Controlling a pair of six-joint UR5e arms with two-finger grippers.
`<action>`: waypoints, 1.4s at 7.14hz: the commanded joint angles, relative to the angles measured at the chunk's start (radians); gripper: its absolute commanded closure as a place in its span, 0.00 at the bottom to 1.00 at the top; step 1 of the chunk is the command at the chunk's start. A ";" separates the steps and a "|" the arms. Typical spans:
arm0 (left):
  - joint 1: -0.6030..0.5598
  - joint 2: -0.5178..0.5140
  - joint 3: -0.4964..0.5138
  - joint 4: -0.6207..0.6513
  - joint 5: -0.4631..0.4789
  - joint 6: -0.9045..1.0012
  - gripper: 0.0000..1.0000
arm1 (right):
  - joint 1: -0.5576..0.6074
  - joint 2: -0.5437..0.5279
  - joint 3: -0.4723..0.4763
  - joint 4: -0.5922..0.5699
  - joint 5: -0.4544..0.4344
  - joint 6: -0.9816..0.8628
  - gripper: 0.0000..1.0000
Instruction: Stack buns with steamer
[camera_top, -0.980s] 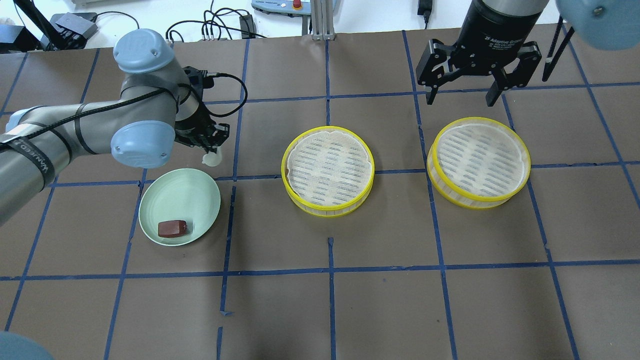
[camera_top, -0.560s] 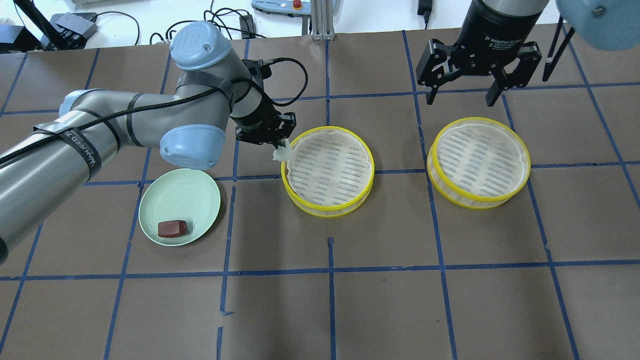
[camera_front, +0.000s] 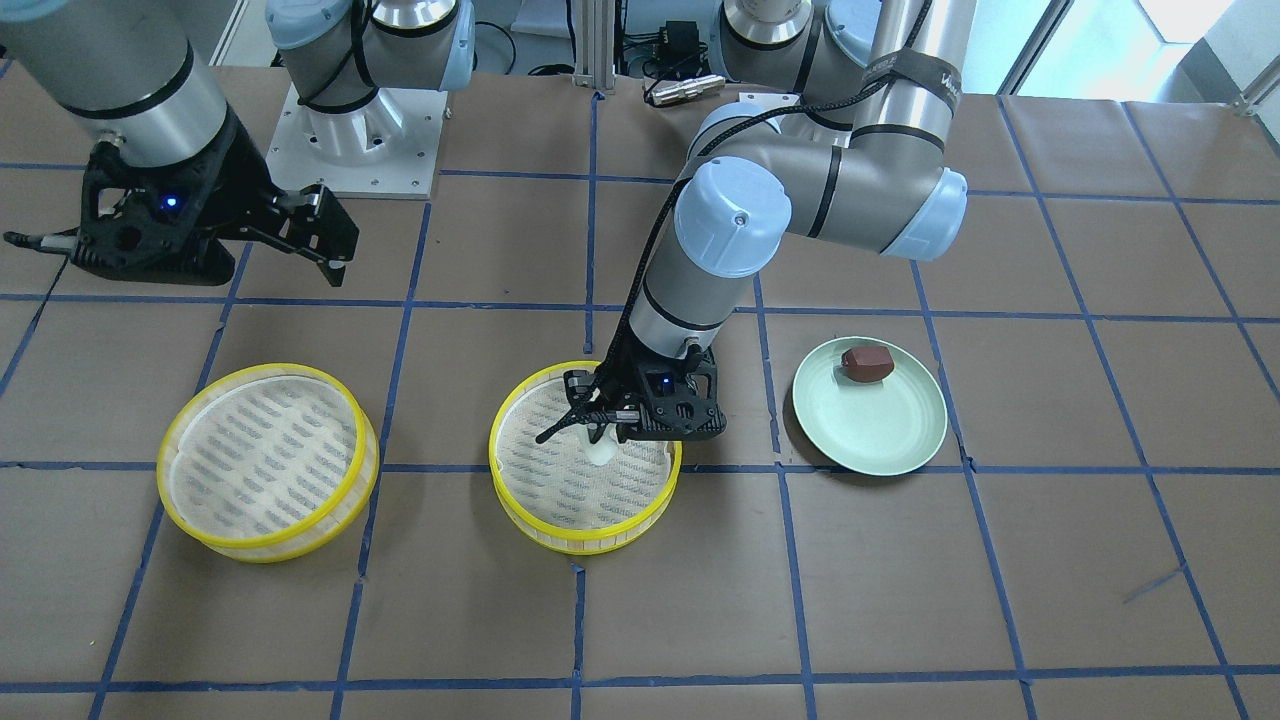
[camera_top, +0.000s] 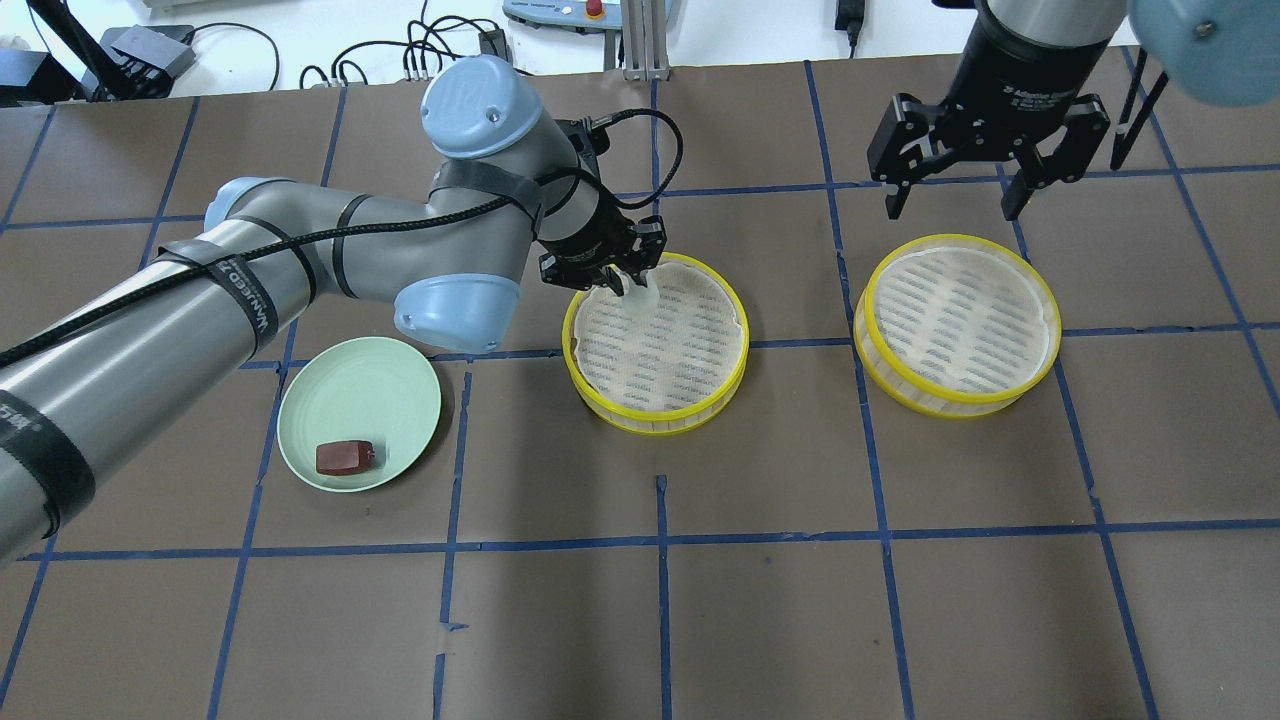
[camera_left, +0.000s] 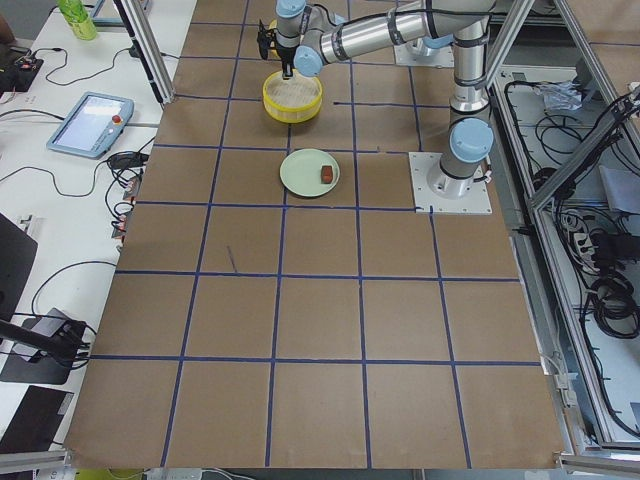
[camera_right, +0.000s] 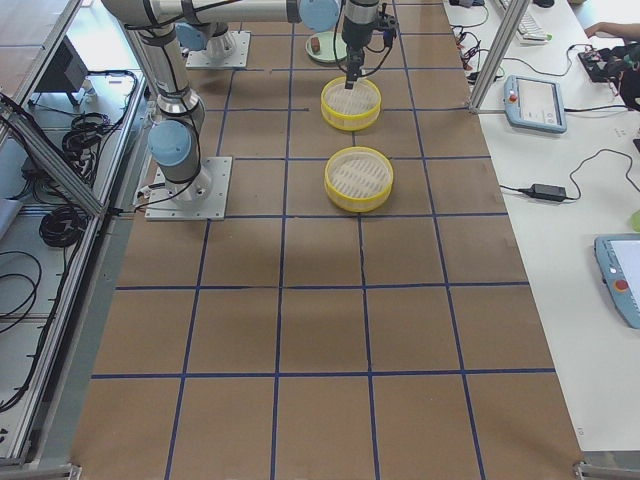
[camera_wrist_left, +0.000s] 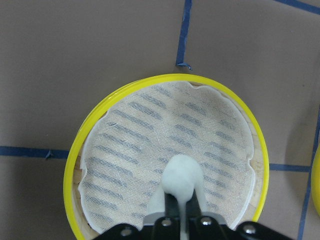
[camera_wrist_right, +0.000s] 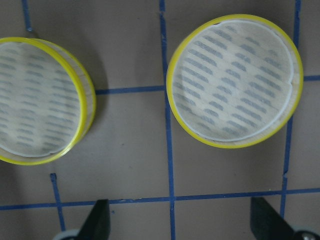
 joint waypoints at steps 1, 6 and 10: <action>-0.002 -0.011 0.000 0.024 0.009 0.012 0.00 | -0.131 0.026 0.200 -0.207 -0.048 -0.149 0.00; 0.005 0.011 0.004 0.017 0.097 0.131 0.00 | -0.338 0.219 0.356 -0.578 -0.048 -0.456 0.03; 0.243 0.113 -0.139 -0.061 0.144 0.537 0.00 | -0.341 0.283 0.362 -0.656 -0.035 -0.453 0.48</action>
